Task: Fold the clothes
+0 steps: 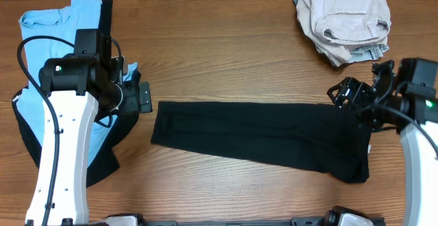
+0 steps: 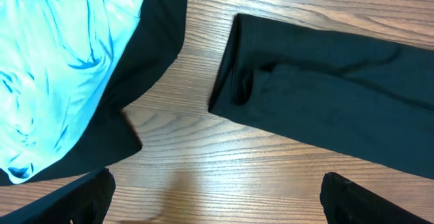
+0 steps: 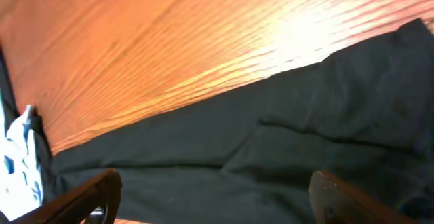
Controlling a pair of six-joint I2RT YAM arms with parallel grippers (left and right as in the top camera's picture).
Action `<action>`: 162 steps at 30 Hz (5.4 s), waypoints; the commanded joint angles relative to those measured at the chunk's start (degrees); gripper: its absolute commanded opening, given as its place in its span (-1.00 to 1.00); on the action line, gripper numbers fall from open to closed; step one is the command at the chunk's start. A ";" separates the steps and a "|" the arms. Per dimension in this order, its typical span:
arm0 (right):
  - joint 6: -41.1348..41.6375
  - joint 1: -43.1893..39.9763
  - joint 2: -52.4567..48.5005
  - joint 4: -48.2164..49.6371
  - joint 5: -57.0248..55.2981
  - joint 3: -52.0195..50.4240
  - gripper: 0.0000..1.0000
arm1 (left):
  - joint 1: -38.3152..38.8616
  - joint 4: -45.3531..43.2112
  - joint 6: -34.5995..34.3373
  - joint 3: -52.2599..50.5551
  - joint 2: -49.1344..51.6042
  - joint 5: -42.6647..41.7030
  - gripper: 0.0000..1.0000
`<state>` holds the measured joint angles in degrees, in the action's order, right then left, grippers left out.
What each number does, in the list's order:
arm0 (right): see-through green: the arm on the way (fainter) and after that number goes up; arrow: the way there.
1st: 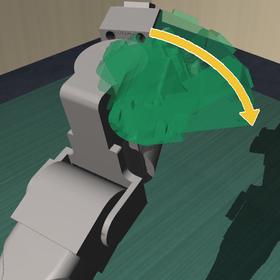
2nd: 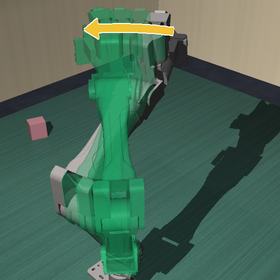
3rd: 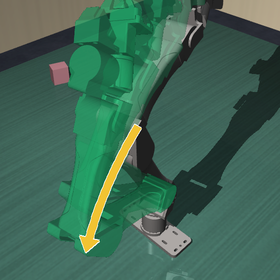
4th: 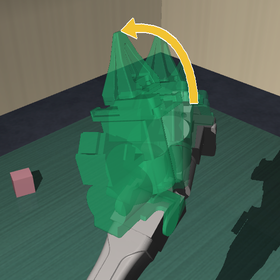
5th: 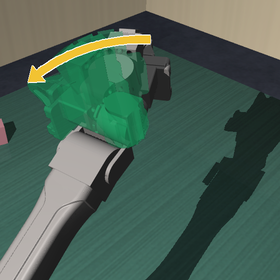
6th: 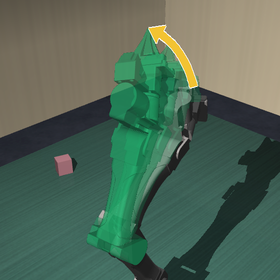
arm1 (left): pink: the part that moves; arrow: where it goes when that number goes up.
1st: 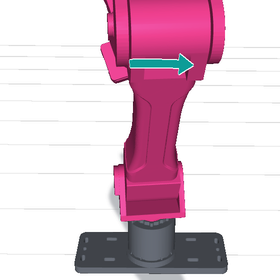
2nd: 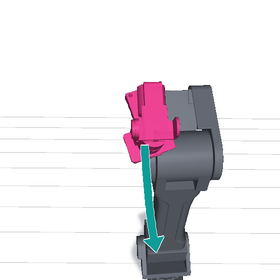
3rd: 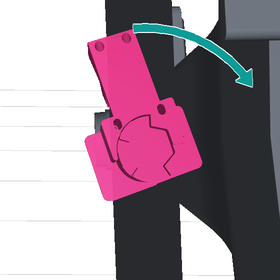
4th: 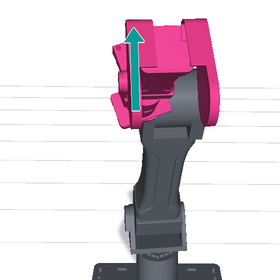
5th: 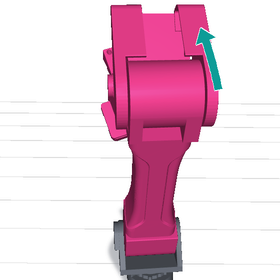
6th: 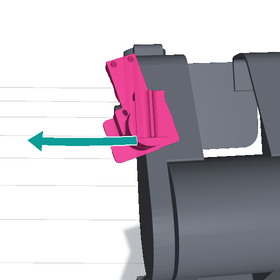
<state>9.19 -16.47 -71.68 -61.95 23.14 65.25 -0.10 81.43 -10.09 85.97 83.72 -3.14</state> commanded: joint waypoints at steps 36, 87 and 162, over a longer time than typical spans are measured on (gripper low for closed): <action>-0.28 0.00 4.04 -1.64 0.07 0.59 1.00 | 4.63 -44.76 20.33 -31.98 16.90 -7.72 0.85; -0.31 0.00 -2.27 -0.85 -0.57 0.59 1.00 | 18.32 -12.94 12.68 9.44 17.18 4.59 -0.92; 11.06 12.35 -18.03 25.75 -1.60 -28.06 0.10 | 26.93 -1.70 12.04 39.43 35.82 3.85 0.21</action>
<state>18.65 -6.35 -87.77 -36.21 23.83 39.62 27.81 79.75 1.63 124.14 119.28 -4.58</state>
